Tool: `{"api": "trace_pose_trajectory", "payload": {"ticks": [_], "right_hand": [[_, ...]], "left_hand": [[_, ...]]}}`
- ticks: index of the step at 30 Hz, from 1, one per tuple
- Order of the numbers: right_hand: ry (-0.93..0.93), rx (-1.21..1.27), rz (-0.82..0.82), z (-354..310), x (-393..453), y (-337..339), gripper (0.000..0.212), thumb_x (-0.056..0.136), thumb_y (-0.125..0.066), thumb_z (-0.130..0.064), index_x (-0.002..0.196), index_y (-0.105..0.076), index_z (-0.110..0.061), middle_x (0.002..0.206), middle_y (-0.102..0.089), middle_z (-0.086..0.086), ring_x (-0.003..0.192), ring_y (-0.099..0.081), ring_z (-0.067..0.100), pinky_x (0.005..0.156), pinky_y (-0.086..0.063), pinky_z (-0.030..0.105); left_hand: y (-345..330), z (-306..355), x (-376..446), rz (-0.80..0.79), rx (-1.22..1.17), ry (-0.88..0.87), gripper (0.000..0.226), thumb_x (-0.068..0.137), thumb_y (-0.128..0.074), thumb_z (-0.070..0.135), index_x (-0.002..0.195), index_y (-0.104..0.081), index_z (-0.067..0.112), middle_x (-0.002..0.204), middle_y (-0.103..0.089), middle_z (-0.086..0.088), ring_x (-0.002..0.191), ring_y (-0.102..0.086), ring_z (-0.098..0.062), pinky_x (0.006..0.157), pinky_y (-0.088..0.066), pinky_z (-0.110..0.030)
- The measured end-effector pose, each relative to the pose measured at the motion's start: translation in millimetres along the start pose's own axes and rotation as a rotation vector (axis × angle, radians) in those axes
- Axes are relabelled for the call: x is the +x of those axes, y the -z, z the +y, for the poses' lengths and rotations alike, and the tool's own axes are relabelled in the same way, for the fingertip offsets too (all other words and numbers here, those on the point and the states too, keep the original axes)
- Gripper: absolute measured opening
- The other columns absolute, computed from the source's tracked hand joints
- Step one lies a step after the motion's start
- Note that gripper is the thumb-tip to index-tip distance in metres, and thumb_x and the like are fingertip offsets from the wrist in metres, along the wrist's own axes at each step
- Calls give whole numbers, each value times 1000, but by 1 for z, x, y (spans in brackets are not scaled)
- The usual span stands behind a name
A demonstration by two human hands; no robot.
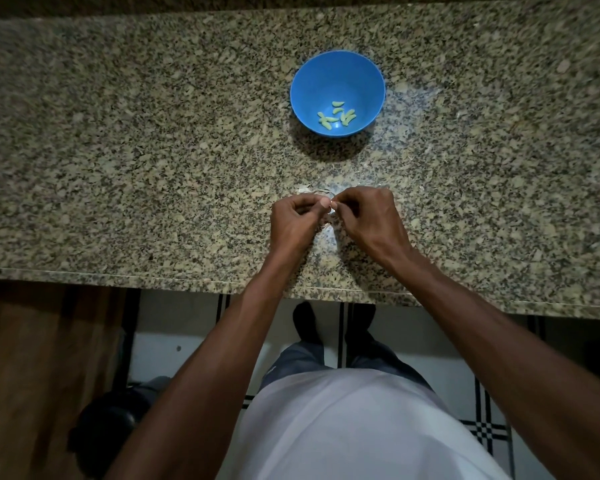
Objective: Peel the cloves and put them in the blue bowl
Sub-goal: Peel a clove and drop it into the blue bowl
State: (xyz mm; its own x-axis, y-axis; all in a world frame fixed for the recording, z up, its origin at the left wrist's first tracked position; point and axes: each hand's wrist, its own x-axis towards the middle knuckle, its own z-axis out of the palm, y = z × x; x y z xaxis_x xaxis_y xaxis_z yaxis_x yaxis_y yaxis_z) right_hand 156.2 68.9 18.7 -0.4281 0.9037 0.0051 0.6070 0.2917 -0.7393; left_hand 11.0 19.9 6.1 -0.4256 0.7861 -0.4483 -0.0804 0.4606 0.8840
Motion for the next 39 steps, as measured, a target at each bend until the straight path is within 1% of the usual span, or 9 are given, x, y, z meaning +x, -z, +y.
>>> {"api": "trace_pose_trajectory", "payload": {"ticks": [4, 8, 11, 14, 18, 21, 26, 34, 39], "right_hand": [[112, -85, 29, 2, -2, 0, 12, 96, -70, -9, 101, -80, -4, 87, -76, 11, 73, -68, 20, 70, -60, 42], [139, -100, 76, 2, -2, -5, 12, 96, -71, -9, 103, -79, -4, 87, -74, 10, 73, -66, 19, 68, -59, 38], [115, -77, 103, 2, -3, -8, 12, 97, -70, -11, 103, -79, -4, 87, -74, 9, 71, -65, 16, 67, -59, 34], [-12, 58, 123, -4, -7, -11, 13, 97, -72, -13, 103, -80, -6, 89, -78, 5, 72, -71, 9, 68, -62, 26], [-342, 364, 116, -7, -7, -13, 14, 95, -76, -20, 103, -82, -11, 85, -80, -2, 75, -76, 6, 72, -63, 24], [-517, 633, 30, -5, -3, -7, 14, 94, -78, -17, 101, -80, -5, 79, -78, 6, 73, -75, 17, 75, -64, 32], [-720, 966, -217, -3, 8, 11, 10, 93, -74, -5, 100, -77, 2, 83, -76, 9, 73, -70, 13, 72, -61, 25], [-852, 1077, -351, 5, 16, 14, 8, 96, -68, -1, 96, -76, -2, 81, -75, 5, 73, -69, 11, 68, -60, 23], [-796, 906, -365, 7, 12, 20, 7, 94, -71, -3, 92, -78, -2, 82, -77, 8, 73, -70, 12, 72, -62, 26]], "left_hand": [[-5, 7, -3, 17, -154, 157, 16, 89, -79, 7, 102, -77, -3, 91, -77, -17, 73, -70, -17, 74, -62, -30], [-10, 9, -3, 62, -299, 296, 13, 88, -79, 6, 99, -76, 0, 85, -77, -11, 68, -66, -15, 64, -57, -24], [-14, 9, -4, 101, -473, 432, 9, 88, -78, 5, 95, -76, 0, 84, -76, -11, 70, -68, -17, 72, -59, -28], [-19, 10, -6, 105, -630, 508, 8, 89, -75, 3, 94, -74, -4, 87, -75, -14, 76, -69, -19, 68, -61, -26], [-15, 10, -1, 1, -609, 489, 20, 94, -68, 2, 112, -70, -6, 99, -71, -13, 81, -65, -15, 71, -59, -23], [-7, 12, 3, -95, -539, 465, 15, 99, -62, 2, 111, -69, -1, 97, -70, -9, 83, -62, -14, 73, -57, -21], [10, 11, 8, -232, -520, 432, 13, 99, -60, 1, 106, -71, 3, 94, -72, -5, 81, -64, -12, 80, -52, -22], [6, 8, 8, -224, -526, 370, 12, 97, -62, -3, 105, -70, 0, 96, -74, -8, 82, -68, -12, 75, -57, -20], [9, 6, 5, -240, -350, 268, 19, 94, -68, -1, 112, -70, -7, 101, -74, -10, 86, -69, -13, 73, -57, -21]]}}
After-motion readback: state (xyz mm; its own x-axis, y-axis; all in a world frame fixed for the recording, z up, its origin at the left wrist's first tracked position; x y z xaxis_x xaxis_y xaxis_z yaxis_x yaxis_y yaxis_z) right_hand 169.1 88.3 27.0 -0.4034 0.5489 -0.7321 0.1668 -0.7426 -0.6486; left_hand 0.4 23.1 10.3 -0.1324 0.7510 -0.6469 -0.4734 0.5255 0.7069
